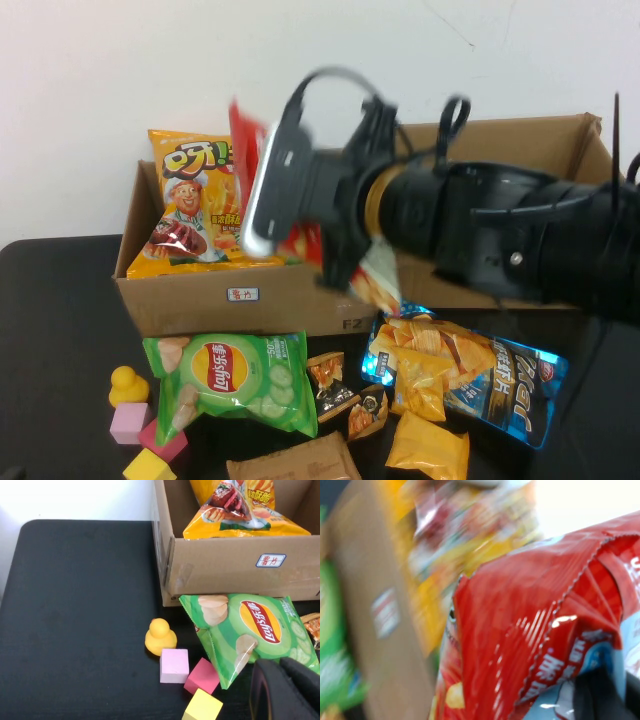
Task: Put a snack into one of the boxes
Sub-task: Place the potato chip in the potato chip box
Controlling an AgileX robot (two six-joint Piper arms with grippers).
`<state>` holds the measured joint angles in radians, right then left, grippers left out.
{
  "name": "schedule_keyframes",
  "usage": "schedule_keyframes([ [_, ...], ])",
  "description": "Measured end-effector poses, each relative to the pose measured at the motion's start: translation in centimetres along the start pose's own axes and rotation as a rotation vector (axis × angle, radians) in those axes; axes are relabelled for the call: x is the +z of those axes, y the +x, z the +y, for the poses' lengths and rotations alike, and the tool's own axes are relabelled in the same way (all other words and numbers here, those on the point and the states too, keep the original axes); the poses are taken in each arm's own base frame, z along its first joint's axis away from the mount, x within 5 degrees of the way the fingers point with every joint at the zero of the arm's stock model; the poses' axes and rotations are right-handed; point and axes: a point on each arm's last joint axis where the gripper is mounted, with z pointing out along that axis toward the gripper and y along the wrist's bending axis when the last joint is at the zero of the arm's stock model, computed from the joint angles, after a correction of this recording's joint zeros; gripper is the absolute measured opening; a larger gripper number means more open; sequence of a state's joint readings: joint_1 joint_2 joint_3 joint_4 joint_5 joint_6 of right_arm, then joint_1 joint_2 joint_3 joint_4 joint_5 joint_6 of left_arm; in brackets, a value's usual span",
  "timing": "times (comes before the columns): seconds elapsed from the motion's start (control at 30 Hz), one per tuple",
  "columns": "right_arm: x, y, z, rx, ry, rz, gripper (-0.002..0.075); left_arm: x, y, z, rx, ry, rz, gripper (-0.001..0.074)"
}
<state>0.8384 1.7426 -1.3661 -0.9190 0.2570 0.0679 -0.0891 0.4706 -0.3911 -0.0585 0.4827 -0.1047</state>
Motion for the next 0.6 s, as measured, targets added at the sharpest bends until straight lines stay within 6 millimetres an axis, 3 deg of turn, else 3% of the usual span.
schedule_keyframes([
  [0.23, 3.9, 2.7, -4.9, 0.434, 0.072, -0.16, 0.0011, 0.0, 0.0, 0.0, 0.008, 0.0, 0.005, -0.0002],
  [0.37, 6.5, 3.8, -6.5, 0.548, 0.087, -0.182, 0.0036, 0.0, 0.0, 0.0, 0.01, 0.0, 0.005, -0.0003],
  [0.47, 8.3, 4.3, -5.9, 0.602, 0.072, -0.17, 0.0172, 0.0, 0.0, 0.0, 0.012, 0.0, 0.005, -0.0002],
  [0.6, 10.1, 5.3, -4.8, 0.668, 0.059, -0.12, 0.0469, 0.0, 0.0, 0.0, 0.016, 0.0, 0.005, -0.0002],
])
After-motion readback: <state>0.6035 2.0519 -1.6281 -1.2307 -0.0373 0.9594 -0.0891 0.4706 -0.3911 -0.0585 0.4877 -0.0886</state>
